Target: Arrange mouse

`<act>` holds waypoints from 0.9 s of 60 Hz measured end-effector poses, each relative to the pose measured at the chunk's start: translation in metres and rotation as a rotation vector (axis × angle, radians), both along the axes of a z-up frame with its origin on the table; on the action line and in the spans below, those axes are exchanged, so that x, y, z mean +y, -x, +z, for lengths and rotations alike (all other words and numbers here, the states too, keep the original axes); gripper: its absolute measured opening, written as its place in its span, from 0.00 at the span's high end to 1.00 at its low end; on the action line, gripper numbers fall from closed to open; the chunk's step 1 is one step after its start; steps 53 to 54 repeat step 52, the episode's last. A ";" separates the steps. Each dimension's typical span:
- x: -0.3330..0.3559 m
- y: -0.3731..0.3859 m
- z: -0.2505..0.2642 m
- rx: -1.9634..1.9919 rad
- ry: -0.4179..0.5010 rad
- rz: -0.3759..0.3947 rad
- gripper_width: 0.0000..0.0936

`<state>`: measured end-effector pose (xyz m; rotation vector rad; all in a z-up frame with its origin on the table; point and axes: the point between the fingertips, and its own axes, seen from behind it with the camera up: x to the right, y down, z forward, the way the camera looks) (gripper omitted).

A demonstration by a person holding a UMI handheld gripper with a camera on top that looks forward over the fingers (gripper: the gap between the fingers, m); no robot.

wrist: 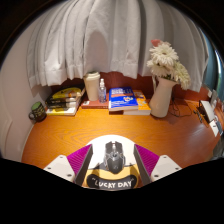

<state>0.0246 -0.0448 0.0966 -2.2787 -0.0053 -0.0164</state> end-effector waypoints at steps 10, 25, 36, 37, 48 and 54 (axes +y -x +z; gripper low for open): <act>-0.040 0.005 0.083 0.033 -0.102 -0.013 0.12; -0.100 0.010 0.137 -0.001 -0.169 -0.016 0.12; -0.131 0.024 0.147 0.007 -0.171 0.004 0.12; -0.134 0.025 0.147 0.006 -0.172 0.006 0.12; -0.149 0.038 0.147 0.008 -0.172 0.022 0.12; -0.151 0.042 0.145 0.013 -0.170 0.026 0.12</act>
